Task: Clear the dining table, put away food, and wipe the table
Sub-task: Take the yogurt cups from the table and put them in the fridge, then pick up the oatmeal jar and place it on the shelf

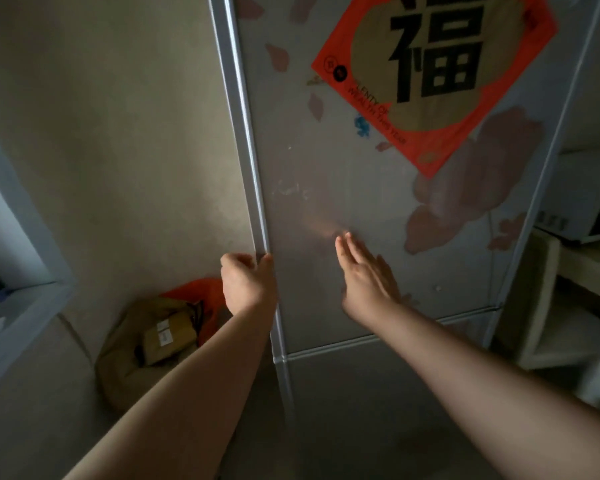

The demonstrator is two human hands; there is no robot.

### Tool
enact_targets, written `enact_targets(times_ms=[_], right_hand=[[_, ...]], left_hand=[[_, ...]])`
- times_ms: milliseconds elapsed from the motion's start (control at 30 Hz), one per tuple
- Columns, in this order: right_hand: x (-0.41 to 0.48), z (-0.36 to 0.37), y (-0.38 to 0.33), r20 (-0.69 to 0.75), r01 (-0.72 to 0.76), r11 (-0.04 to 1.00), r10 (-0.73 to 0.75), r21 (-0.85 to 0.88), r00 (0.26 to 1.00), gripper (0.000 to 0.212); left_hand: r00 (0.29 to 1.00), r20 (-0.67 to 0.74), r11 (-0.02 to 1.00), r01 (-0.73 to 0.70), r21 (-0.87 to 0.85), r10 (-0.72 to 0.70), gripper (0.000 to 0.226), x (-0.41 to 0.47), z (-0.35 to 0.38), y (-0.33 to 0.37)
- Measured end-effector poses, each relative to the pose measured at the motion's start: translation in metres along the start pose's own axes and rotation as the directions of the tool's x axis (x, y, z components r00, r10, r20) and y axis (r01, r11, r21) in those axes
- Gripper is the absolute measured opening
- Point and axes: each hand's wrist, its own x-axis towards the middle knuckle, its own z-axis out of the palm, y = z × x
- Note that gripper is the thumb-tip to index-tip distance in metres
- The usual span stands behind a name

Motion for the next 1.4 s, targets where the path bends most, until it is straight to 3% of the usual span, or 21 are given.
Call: enact_targets(times_ms=[100, 300, 533, 767, 900, 1000, 1400], right_hand=[[-0.016, -0.005, 0.012, 0.01, -0.036, 0.999, 0.036, 0.02, 0.999, 0.083], [-0.069, -0.016, 0.077, 0.084, -0.157, 0.987, 0.16, -0.04, 0.984, 0.07], [-0.138, -0.058, 0.18, 0.105, -0.353, 0.932, 0.36, -0.079, 0.927, 0.073], [-0.218, -0.1, 0.272, 0.049, -0.512, 0.856, 0.516, -0.068, 0.855, 0.054], [-0.265, -0.126, 0.324, -0.002, -0.594, 0.8, 0.596, -0.089, 0.803, 0.047], [-0.297, -0.141, 0.365, -0.024, -0.651, 0.752, 0.652, -0.101, 0.758, 0.055], [-0.347, -0.177, 0.487, -0.099, -0.837, 0.544, 0.832, -0.05, 0.546, 0.058]], left_hand=[[0.998, -0.001, 0.998, -0.062, -0.028, 0.062, 0.02, -0.024, 0.013, 0.005], [0.968, 0.249, 0.999, -0.032, -0.033, 0.039, 0.015, -0.078, 0.066, 0.008], [0.868, 0.496, 0.999, -0.042, 0.024, 0.024, 0.025, -0.17, 0.145, 0.034], [0.755, 0.655, 0.999, -0.029, -0.026, 0.039, 0.014, -0.287, 0.208, 0.077], [0.684, 0.721, 0.991, -0.128, -0.032, 0.111, 0.015, -0.357, 0.235, 0.104], [0.618, 0.775, 0.99, -0.124, -0.073, 0.135, 0.013, -0.408, 0.256, 0.123], [0.271, 0.929, 0.964, -0.152, -0.218, 0.253, 0.007, -0.535, 0.357, 0.183]])
